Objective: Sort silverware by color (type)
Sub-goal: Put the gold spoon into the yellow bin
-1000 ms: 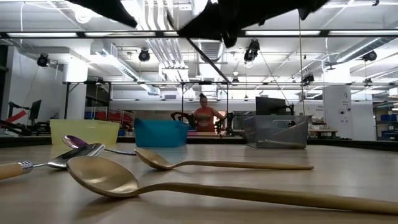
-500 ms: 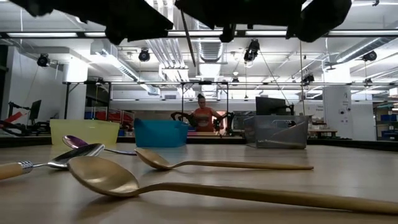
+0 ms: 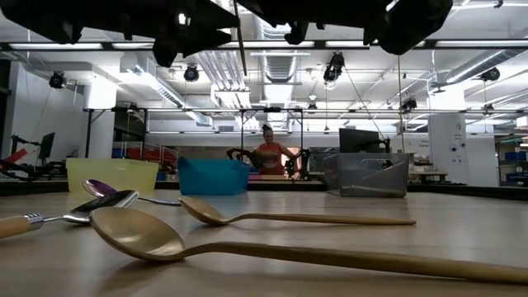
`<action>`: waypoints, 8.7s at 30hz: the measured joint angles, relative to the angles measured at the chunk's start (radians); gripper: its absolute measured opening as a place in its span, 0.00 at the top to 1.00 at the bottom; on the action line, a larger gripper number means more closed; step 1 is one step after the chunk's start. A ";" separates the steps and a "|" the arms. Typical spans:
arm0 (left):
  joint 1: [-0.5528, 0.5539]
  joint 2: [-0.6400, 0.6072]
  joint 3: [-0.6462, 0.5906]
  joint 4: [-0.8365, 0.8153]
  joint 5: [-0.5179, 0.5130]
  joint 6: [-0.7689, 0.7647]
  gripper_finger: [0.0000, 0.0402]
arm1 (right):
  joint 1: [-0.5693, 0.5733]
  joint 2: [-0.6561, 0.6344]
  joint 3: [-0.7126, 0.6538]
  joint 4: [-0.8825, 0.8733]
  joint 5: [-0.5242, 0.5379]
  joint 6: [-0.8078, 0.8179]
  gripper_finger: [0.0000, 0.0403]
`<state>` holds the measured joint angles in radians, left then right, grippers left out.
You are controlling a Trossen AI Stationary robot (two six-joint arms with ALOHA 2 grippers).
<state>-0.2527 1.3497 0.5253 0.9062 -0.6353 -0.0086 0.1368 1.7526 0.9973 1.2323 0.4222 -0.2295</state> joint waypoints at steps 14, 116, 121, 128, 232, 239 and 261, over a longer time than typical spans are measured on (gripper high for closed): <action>0.000 0.137 0.134 -0.006 -0.065 0.031 0.77 | 0.000 0.002 0.015 0.000 -0.001 -0.018 0.98; 0.013 -0.125 0.094 -0.568 0.621 -0.176 0.93 | 0.005 -0.179 0.466 -1.361 -0.460 -0.104 0.97; 0.013 -0.125 0.097 -0.568 0.611 -0.165 0.87 | 0.005 -0.179 0.465 -1.383 -0.467 -0.102 0.97; 0.015 -0.137 0.099 -0.620 0.472 -0.138 0.76 | 0.007 -0.195 0.464 -1.476 -0.367 -0.088 0.97; 1.077 -0.152 0.316 -1.642 0.309 -0.366 1.00 | -0.053 -0.354 0.343 -1.931 0.287 0.356 0.54; 1.150 -0.041 0.355 -1.692 0.313 -0.331 1.00 | -0.072 -0.377 0.210 -1.925 0.285 0.315 0.54; 1.200 0.230 0.497 -1.874 0.313 -0.245 1.00 | -0.142 -0.624 -0.074 -1.711 0.285 0.282 0.54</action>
<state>0.9474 1.5801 1.0220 -0.9678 -0.3225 -0.2537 -0.0055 1.1285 0.9232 -0.4791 0.7071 0.0527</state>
